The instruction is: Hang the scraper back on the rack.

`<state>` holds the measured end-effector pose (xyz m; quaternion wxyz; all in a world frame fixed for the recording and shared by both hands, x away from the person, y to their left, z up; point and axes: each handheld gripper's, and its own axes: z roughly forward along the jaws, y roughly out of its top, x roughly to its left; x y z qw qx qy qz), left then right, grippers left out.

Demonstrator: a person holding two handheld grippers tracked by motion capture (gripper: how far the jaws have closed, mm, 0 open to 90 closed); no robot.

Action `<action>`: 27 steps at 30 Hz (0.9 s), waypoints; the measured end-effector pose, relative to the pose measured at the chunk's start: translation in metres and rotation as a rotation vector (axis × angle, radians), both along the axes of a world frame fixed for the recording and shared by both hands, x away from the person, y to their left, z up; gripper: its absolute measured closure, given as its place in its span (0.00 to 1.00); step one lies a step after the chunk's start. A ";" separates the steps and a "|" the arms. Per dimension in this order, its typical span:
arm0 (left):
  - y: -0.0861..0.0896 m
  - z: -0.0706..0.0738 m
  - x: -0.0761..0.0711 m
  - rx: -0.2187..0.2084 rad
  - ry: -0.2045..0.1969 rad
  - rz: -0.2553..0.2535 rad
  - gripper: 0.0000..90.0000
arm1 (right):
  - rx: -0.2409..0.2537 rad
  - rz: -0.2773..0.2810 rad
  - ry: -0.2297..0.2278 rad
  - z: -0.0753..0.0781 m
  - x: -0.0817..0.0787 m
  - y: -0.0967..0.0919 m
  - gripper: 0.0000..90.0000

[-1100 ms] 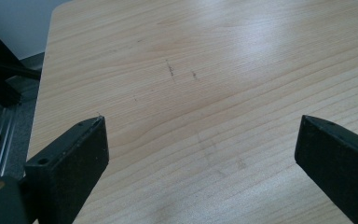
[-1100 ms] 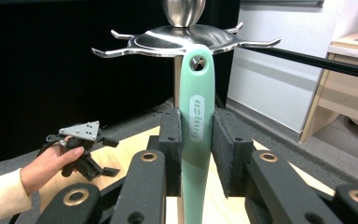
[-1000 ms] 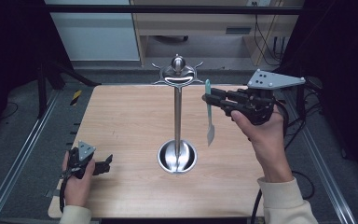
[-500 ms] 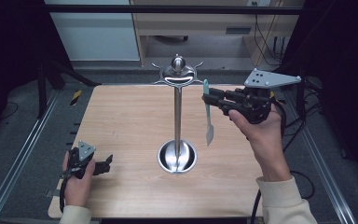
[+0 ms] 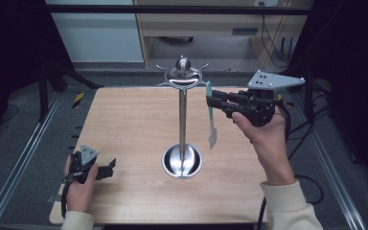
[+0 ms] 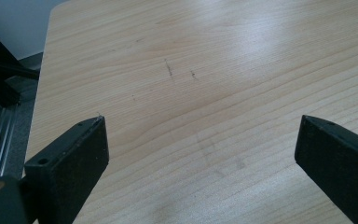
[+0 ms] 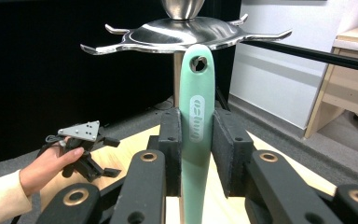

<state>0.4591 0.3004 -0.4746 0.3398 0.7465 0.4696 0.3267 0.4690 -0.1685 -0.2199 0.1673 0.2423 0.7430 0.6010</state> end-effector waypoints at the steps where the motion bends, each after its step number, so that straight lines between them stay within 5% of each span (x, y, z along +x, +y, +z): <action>1: 0.000 0.000 0.000 -0.001 -0.002 0.000 0.03 | 0.001 0.000 0.001 0.000 0.000 0.000 0.83; 27: -0.001 -0.001 0.000 0.005 0.001 -0.004 0.03 | 0.023 -0.006 -0.008 -0.002 -0.003 -0.004 0.78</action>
